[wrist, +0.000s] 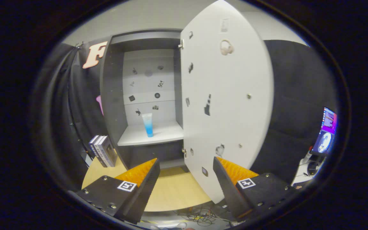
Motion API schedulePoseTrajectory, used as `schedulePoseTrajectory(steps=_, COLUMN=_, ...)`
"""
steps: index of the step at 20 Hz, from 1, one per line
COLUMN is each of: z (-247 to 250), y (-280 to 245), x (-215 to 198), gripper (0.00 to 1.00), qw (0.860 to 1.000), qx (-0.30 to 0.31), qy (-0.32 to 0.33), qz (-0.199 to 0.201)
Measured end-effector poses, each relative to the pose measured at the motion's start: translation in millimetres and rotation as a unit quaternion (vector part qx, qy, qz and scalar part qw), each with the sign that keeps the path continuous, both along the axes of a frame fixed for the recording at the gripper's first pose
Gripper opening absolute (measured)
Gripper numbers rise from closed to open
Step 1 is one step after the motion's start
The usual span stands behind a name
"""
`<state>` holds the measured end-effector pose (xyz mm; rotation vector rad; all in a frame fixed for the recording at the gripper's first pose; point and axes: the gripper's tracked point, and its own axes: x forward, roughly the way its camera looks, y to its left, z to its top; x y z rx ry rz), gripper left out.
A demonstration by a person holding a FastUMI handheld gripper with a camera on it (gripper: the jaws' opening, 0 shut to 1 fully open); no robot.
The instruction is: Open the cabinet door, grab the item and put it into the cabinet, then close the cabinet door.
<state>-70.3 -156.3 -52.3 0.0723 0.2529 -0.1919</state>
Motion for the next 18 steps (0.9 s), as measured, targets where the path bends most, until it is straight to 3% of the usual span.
schedulePoseTrajectory(steps=5, z=-6, y=-86, x=-43, gripper=0.99, qw=0.996, qx=0.008, qy=0.0, qz=-0.091)
schedulePoseTrajectory(steps=9, z=-10, y=-143, x=-43, gripper=0.98, qw=0.991, qx=0.012, qy=-0.001, qz=-0.136)
schedulePoseTrajectory(steps=13, z=-4, y=-167, x=-18, gripper=0.99, qw=0.99, qx=0.017, qy=-0.022, qz=-0.139)
schedulePoseTrajectory(steps=18, z=15, y=-157, x=-2, gripper=0.98, qw=0.991, qx=0.011, qy=-0.059, qz=-0.116)
